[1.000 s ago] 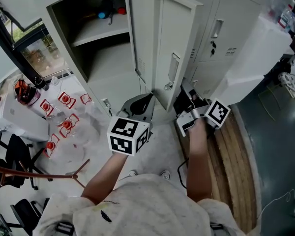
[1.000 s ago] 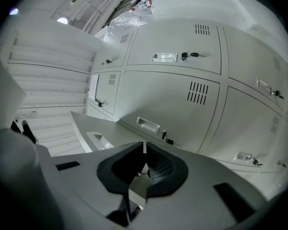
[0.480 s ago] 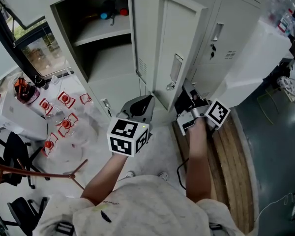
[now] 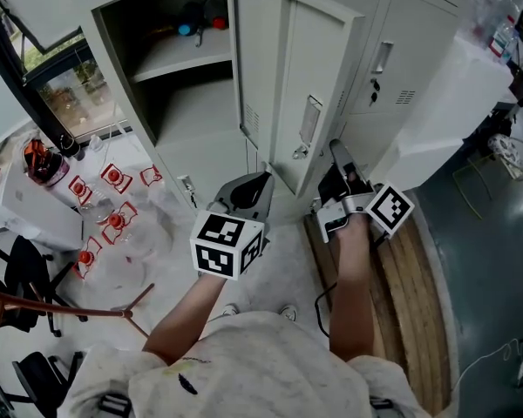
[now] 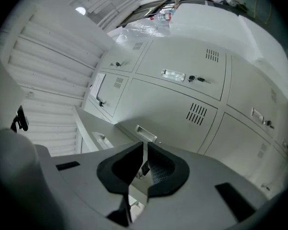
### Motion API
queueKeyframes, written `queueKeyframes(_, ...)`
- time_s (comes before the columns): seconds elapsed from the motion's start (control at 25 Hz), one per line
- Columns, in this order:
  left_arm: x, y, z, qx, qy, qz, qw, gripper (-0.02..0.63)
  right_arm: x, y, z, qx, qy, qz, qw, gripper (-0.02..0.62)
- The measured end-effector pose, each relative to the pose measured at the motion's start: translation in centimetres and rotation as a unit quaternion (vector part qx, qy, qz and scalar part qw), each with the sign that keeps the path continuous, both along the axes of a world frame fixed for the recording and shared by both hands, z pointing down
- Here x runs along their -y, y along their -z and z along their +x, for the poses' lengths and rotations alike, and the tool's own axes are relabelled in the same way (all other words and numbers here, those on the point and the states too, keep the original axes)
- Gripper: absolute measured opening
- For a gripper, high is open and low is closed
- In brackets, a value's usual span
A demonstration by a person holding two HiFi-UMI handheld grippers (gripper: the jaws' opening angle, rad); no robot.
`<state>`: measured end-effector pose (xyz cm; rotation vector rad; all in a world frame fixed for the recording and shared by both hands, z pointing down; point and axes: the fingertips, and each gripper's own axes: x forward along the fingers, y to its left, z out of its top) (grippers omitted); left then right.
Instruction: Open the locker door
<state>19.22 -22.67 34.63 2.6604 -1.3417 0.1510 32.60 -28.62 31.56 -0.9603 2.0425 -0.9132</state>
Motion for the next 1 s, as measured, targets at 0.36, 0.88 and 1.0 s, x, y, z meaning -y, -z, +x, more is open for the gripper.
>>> queueKeyframes(0.36,-0.8,-0.3,0.2,-0.003,-0.016,-0.005,0.9998,0.005,-4.4,2.5,-1.3,-0.105,-0.051,0.039,0.992,0.02)
queueKeyframes(0.88,-1.8,-0.7,-4.4,-0.012,-0.004,-0.016,0.9998,0.005,-7.8,2.9,-8.3,-0.244,-0.065,0.064,0.965,0.015)
queueKeyframes(1.0,-2.0,-0.9,-5.8,-0.013,0.0,-0.02,0.9997,0.005,-8.1,2.6,-10.1,-0.266,-0.066,0.066,0.959,0.014)
